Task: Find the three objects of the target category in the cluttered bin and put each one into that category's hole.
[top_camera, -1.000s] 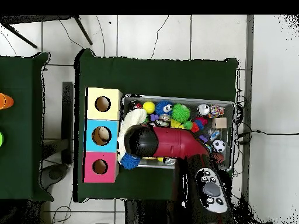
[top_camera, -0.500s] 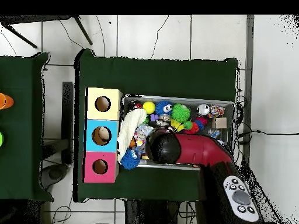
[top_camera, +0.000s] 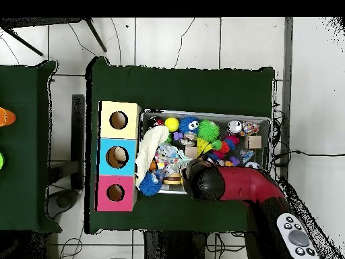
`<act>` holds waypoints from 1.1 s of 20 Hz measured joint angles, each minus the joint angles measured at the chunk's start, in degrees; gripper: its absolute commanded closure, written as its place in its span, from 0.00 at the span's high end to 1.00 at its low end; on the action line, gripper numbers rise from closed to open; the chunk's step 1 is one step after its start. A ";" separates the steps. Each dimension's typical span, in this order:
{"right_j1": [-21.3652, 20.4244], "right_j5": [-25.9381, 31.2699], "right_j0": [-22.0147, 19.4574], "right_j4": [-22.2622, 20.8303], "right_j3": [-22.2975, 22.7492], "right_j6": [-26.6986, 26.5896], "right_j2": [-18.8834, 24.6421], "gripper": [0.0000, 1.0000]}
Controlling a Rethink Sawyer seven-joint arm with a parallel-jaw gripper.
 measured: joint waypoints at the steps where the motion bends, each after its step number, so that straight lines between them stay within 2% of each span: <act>1: 0.00 -0.01 -0.32 -0.54 0.17 0.00 0.23 0.00; 3: -0.01 -0.02 -0.93 -1.60 0.48 0.00 0.72 0.00; 4: -0.02 -0.01 -2.06 -3.18 0.85 0.00 1.98 1.00; 9: -0.08 0.00 -3.76 -4.50 1.05 -0.01 4.43 1.00; 15: -0.32 1.29 -8.15 -7.43 1.09 -0.06 9.35 1.00; 22: 0.24 3.33 -10.73 -12.27 1.06 -0.06 11.06 1.00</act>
